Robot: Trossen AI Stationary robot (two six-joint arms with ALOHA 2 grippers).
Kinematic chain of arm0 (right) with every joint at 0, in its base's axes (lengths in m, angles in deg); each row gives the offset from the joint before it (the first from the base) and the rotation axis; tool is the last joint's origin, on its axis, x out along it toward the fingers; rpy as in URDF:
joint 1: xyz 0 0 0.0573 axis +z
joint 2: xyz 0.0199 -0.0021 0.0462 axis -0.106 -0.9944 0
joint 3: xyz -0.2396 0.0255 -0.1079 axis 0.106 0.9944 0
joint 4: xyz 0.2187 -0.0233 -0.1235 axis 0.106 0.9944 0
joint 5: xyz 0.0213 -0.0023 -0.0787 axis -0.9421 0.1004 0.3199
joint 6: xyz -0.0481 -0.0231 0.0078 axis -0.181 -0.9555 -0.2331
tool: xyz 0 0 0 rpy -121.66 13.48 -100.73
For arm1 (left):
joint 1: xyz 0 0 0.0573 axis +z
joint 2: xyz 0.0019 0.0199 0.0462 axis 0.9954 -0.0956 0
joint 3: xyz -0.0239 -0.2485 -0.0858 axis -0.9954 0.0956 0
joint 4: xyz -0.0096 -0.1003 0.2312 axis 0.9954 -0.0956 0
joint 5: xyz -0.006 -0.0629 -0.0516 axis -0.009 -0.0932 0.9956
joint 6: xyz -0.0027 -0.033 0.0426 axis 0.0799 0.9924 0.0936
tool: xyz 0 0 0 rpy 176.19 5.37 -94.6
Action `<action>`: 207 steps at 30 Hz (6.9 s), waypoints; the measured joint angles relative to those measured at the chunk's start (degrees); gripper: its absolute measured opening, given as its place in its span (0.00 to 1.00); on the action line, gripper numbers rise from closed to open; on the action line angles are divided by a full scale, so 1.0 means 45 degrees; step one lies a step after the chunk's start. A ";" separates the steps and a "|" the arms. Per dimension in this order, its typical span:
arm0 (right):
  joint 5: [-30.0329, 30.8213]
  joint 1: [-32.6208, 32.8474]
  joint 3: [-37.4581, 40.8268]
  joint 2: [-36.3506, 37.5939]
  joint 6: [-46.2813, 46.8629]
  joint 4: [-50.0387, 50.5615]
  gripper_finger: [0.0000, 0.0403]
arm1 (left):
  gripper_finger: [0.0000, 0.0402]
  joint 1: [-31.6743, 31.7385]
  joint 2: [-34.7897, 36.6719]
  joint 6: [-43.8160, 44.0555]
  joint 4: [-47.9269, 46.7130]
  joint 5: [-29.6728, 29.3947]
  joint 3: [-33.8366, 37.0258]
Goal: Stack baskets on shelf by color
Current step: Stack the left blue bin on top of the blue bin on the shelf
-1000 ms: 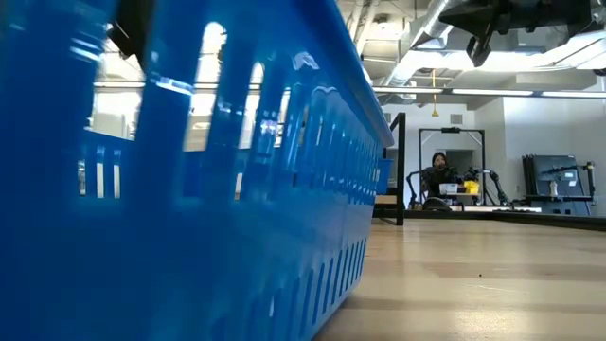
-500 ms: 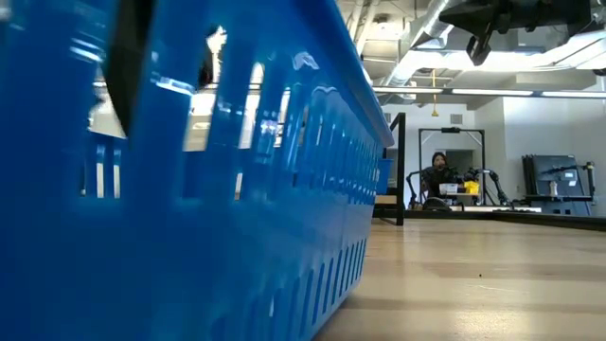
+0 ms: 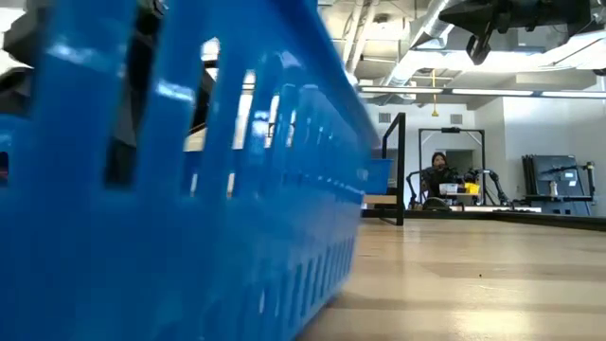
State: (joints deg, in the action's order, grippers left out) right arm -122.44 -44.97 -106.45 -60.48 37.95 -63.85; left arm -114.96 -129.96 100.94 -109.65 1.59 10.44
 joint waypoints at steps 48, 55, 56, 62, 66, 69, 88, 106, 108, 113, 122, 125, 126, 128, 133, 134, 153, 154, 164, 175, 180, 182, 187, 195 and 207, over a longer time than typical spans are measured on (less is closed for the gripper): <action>0.0001 0.0002 0.0000 -0.0005 -0.0102 0.0282 0.05 | 0.00 0.6451 0.0364 -1.0533 -0.5974 -0.4938 -0.7348; 0.0004 0.0001 0.0000 -0.0003 -0.0107 0.0282 0.05 | 0.00 0.5808 0.0379 -1.0121 -0.7085 -0.5173 -0.8212; 0.0004 0.0001 0.0000 0.0000 -0.0110 0.0283 0.05 | 0.00 0.5641 0.0344 -0.9859 -0.7226 -0.5134 -0.8095; 0.0001 0.0001 0.0000 -0.0005 -0.0107 0.0282 0.05 | 0.00 0.5037 0.0253 -0.7666 -0.7779 -0.4667 -0.6668; -0.0135 0.0016 0.0000 -0.0001 -0.0005 0.0286 0.05 | 0.00 0.5055 0.0257 -0.6637 -0.7175 -0.4058 -0.5534; -0.0295 0.0051 0.0000 0.0000 -0.0005 0.0282 0.04 | 0.00 0.5167 0.0241 -0.6241 -0.6041 -0.3538 -0.4563; -0.0290 0.0908 0.0000 -0.0001 -0.0005 0.0277 0.04 | 0.00 0.6048 0.0144 -0.6274 -0.4728 -0.2520 -0.3234; -0.0303 0.0911 0.0000 -0.0005 -0.0121 0.0279 0.05 | 0.00 0.6248 -0.1110 -0.6684 -0.3252 -0.1376 -0.3241; -0.0329 0.0921 0.0000 -0.0005 -0.0118 0.0283 0.05 | 0.00 0.6310 -0.0983 -0.7092 -0.3056 -0.1407 -0.3244; -0.0389 0.0924 0.0000 -0.0005 -0.0121 0.0287 0.07 | 0.00 0.6514 -0.0793 -0.7697 -0.2773 -0.1449 -0.3259; -0.0646 0.0910 0.0000 0.0000 -0.0472 0.0283 0.09 | 0.09 0.6758 -0.0704 -0.8285 -0.2692 -0.0969 -0.3254; -0.0659 0.0910 0.0000 0.0000 -0.0554 0.0287 0.09 | 0.15 0.6866 -0.0704 -0.8300 -0.2729 -0.0939 -0.3254; -0.0659 0.0910 0.0000 0.0000 -0.0559 0.0286 0.09 | 0.17 0.6928 -0.0704 -0.8296 -0.2703 -0.0932 -0.3254; -0.0659 0.0910 0.0000 0.0000 -0.0578 0.0284 0.09 | 0.21 0.7061 -0.0704 -0.8395 -0.2680 -0.0771 -0.3254; -0.0659 0.0910 0.0000 0.0000 -0.0588 0.0282 0.09 | 0.27 0.7403 -0.0704 -0.8413 -0.2784 -0.0604 -0.3381; -0.0664 0.0910 0.0000 0.0000 -0.0584 0.0287 0.09 | 0.27 0.7458 -0.0706 -0.8552 -0.2797 -0.0598 -0.3526; -0.1348 0.3132 -0.1008 0.0529 0.1015 0.0834 0.01 | 0.27 0.6088 -0.0709 -1.5426 -1.1894 -0.7237 -1.2576; -0.0771 0.3532 -0.1270 0.0529 0.0997 0.1308 0.01 | 0.27 0.5902 -0.0708 -1.5450 -1.3067 -0.7974 -1.3166; 0.9630 1.0035 -0.2848 -0.1578 0.2374 0.6735 0.01 | 0.27 0.5257 0.1088 -1.8156 -1.4647 -0.8149 -1.3506; 1.5873 1.5952 -0.3641 -0.7723 0.8812 0.4685 0.00 | 0.27 0.5383 0.4011 -1.9856 -1.4650 -0.8655 -1.0713; 1.6130 1.6936 -0.5375 -1.0255 1.1613 0.5940 0.00 | 0.27 0.5382 0.5556 -1.9666 -1.4653 -0.8657 -0.9316; 1.6023 1.7134 -0.6320 -1.1176 1.2704 0.7133 0.00 | 0.27 0.5379 0.6187 -1.9312 -1.4661 -0.8603 -0.8616; 1.5317 1.7263 -0.8749 -1.3109 1.6346 1.1444 0.00 | 0.27 0.5379 0.7641 -1.8101 -1.4533 -0.8657 -0.7053; 1.3800 1.6777 -1.0590 -1.5248 1.7621 1.3142 0.16 | 0.27 0.5384 0.9204 -1.7849 -1.3928 -0.8743 -0.5156; 1.2673 1.5448 -1.0720 -1.6004 1.8040 1.3234 0.48 | 0.27 0.5384 0.9641 -1.8335 -1.3808 -0.8748 -0.5027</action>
State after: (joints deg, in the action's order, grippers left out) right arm -65.41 24.55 -154.69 -132.50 119.13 -4.30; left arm -90.73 -86.58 18.44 -171.79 -37.77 -12.18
